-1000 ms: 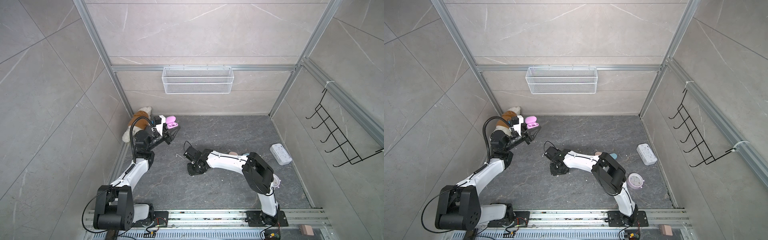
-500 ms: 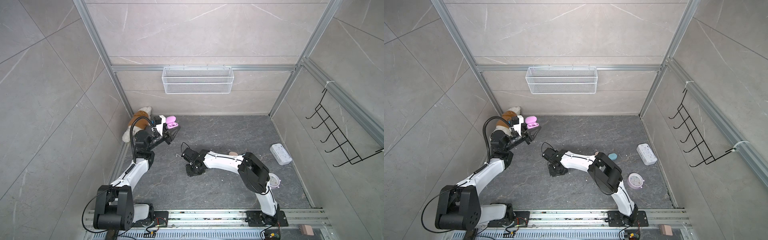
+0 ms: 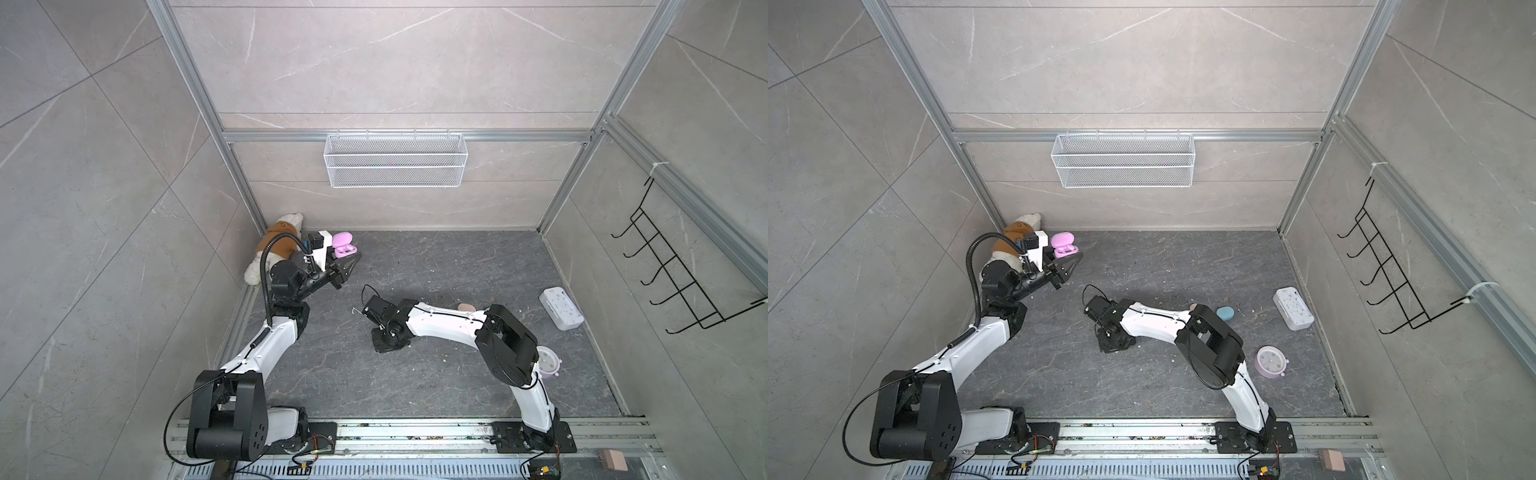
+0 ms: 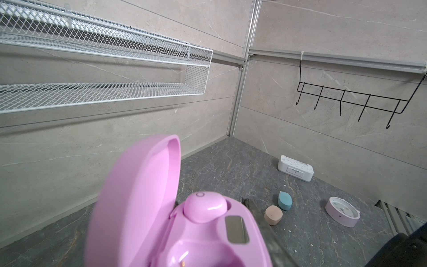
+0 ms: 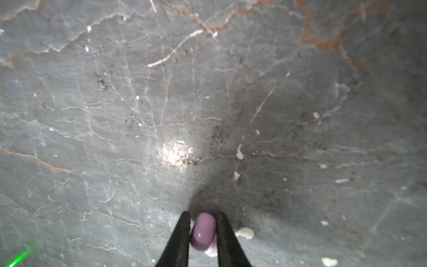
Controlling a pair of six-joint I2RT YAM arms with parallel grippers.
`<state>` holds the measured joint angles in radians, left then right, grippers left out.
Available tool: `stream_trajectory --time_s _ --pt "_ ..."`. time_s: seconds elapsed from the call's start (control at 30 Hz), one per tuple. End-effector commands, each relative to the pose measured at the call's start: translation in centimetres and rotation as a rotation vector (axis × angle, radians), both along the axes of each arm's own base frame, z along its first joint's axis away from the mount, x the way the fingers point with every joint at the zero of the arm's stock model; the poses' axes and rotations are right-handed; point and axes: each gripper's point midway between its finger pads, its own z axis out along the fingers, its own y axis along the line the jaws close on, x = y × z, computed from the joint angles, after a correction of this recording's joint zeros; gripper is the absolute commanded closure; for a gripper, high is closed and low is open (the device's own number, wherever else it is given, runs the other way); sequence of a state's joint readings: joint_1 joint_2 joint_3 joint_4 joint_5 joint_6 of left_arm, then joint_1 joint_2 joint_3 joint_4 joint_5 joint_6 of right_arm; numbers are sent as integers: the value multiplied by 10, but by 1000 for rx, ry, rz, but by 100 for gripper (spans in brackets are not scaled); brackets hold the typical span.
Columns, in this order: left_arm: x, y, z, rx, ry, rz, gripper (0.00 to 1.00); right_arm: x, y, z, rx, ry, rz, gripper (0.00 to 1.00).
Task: Insert wireless bluetooth earbuds into charging case
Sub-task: Pick up the wireless bluetooth earbud from the center of the table.
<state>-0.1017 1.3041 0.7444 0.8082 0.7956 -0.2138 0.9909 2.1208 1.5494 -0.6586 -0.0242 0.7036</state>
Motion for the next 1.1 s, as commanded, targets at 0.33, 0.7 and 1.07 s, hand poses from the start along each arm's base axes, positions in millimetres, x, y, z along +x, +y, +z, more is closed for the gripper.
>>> stream_trajectory --time_s 0.33,0.7,1.07 --pt "-6 -15 20 11 -63 -54 84 2 -18 32 92 -61 -29 80" --pt "-19 -40 25 13 -58 -121 84 3 -50 112 281 -163 -82 81" --pt "-44 -83 42 -19 -109 -224 84 -6 -88 248 575 -352 -88 80"
